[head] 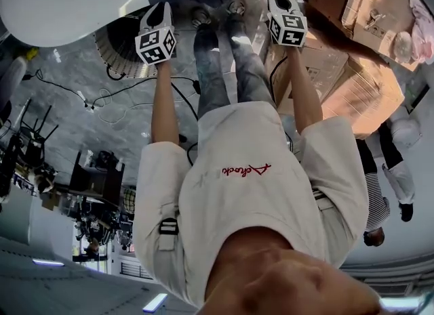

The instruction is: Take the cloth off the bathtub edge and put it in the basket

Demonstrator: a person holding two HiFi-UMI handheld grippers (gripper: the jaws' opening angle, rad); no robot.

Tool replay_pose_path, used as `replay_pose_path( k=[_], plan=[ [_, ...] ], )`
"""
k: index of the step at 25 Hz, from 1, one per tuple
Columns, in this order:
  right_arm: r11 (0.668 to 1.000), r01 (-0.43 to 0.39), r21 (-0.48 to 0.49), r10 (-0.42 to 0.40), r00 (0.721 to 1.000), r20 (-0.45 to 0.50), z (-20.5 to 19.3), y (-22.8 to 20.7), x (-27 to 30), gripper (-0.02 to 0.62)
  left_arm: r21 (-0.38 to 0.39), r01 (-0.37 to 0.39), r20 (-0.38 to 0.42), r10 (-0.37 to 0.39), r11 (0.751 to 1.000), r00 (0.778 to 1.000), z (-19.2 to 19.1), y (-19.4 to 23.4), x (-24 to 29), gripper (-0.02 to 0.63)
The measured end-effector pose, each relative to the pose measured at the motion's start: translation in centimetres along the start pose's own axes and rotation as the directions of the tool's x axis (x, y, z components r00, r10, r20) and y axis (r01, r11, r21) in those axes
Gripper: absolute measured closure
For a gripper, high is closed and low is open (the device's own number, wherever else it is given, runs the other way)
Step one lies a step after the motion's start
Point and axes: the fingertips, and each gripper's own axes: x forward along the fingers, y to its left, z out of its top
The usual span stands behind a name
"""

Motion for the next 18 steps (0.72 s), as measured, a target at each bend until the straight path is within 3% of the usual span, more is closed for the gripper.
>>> replay_pose_path(
  k=[1,3,4,5,8,12,18],
  plan=[
    [1.000,0.006,0.009,-0.006,1.000,-0.005,-0.2,-0.3,0.5,0.588,-0.010,0.005,-0.013,-0.005,1.000,1.000,-0.5,0.2,0.5,0.486],
    [0.999,0.009,0.038,-0.008,1.000,-0.017,-0.6,-0.9,1.4,0.575,-0.014,0.003,-0.039,-0.003,1.000,0.999,-1.3,0.7,1.4,0.413],
    [0.998,-0.001,0.060,0.002,1.000,-0.024,-0.9,-1.1,1.9,0.432,-0.013,-0.009,-0.052,0.008,1.000,0.999,-1.7,1.0,1.8,0.391],
    [0.996,-0.015,0.086,0.018,0.999,-0.032,-1.2,-1.1,2.4,0.369,-0.013,-0.025,-0.065,0.024,1.000,0.998,-2.1,1.5,2.1,0.358],
    [0.990,-0.031,0.135,0.039,0.997,-0.061,-2.2,-1.4,4.0,0.302,-0.036,-0.071,-0.101,0.067,0.997,0.993,-3.3,2.9,3.0,0.240],
    [0.988,-0.010,0.152,0.024,0.996,-0.090,-3.1,-2.1,5.6,0.266,-0.054,-0.092,-0.105,0.086,0.994,0.991,-3.9,3.5,3.6,0.206],
    [0.987,-0.018,0.158,0.036,0.993,-0.110,-3.6,-2.1,6.9,0.262,-0.055,-0.091,-0.081,0.086,0.994,0.993,-3.8,3.2,3.6,0.193]
  ],
)
